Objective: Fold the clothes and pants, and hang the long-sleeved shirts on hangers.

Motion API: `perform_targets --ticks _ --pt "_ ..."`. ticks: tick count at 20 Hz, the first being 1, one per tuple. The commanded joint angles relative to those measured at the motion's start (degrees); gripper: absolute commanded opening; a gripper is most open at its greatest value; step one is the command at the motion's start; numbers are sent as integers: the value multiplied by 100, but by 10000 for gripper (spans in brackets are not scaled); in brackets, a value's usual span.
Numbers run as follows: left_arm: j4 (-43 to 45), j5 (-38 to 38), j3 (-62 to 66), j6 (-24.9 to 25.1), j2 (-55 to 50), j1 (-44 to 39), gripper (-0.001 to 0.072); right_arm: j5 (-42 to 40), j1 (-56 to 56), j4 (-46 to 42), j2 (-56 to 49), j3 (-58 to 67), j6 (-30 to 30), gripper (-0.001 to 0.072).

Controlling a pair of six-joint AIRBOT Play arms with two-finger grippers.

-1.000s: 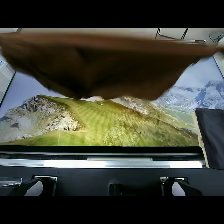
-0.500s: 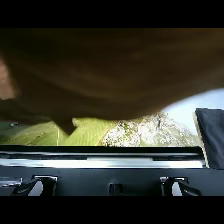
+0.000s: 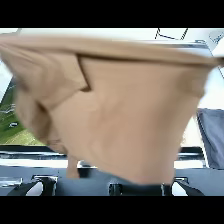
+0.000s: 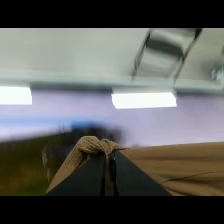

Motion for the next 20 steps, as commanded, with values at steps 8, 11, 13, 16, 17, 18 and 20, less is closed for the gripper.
perform_targets --ticks 8,11,13,16,17,18,20 --pt "-605 1405 -2306 518 -2848 -625 26 -1541 1036 -90 -2979 -1014 1344 38" --pt "-695 1141 -2288 520 -2927 -562 62 -1353 973 -87 -2975 -990 1327 238" --pt "-575 468 -2076 518 -2879 -256 487 -758 688 -339 -2809 -955 997 508" --pt "201 -1158 -1961 431 -2883 439 651 968 -83 -649 -2715 -1069 778 579" --pt "595 -1574 -2109 321 -2881 643 651 1453 -273 -651 -2664 -1314 601 579" --pt "863 -1836 -2347 210 -2876 852 644 1639 -372 -669 -2542 -1674 461 579" --pt "809 -1954 -3047 269 -2826 1294 563 1300 -387 -761 -2111 -2693 378 579"
